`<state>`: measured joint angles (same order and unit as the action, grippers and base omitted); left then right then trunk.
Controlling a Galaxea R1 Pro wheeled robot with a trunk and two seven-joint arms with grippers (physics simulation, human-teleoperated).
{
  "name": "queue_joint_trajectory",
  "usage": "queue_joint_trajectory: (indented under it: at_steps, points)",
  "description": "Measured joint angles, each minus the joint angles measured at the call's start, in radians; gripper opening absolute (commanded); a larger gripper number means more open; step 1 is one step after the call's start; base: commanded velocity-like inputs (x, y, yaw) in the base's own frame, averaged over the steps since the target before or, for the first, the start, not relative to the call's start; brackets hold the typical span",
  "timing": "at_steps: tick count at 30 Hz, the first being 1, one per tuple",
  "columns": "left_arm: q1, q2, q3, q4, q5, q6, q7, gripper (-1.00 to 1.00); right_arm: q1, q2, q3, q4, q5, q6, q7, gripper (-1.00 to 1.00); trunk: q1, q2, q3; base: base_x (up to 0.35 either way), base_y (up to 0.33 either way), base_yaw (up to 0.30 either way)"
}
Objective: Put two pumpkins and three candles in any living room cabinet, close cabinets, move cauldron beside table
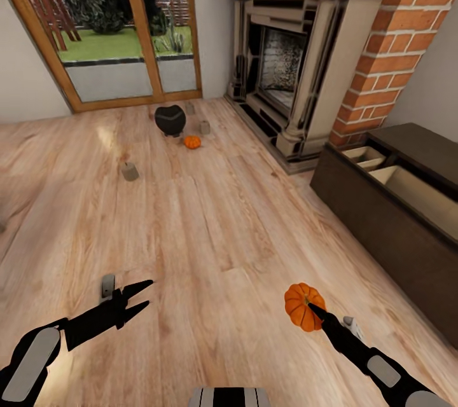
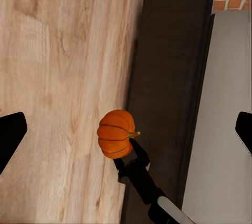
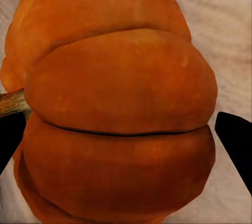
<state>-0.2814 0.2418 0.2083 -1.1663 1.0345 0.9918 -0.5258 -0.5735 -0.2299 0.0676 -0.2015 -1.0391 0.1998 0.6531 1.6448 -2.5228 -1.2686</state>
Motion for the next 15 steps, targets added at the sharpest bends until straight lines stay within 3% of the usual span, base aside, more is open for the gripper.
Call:
queue_joint_trajectory:
  at_steps: [15]
  points:
    - [0.0,-0.001,-0.001,0.0,0.001,0.0,0.0,1.0,0.0,-0.001,0.0,0.0,-0.001,0.001,0.002,-1.0,-0.007,0.003,0.064,0.0,0.0,0.28]
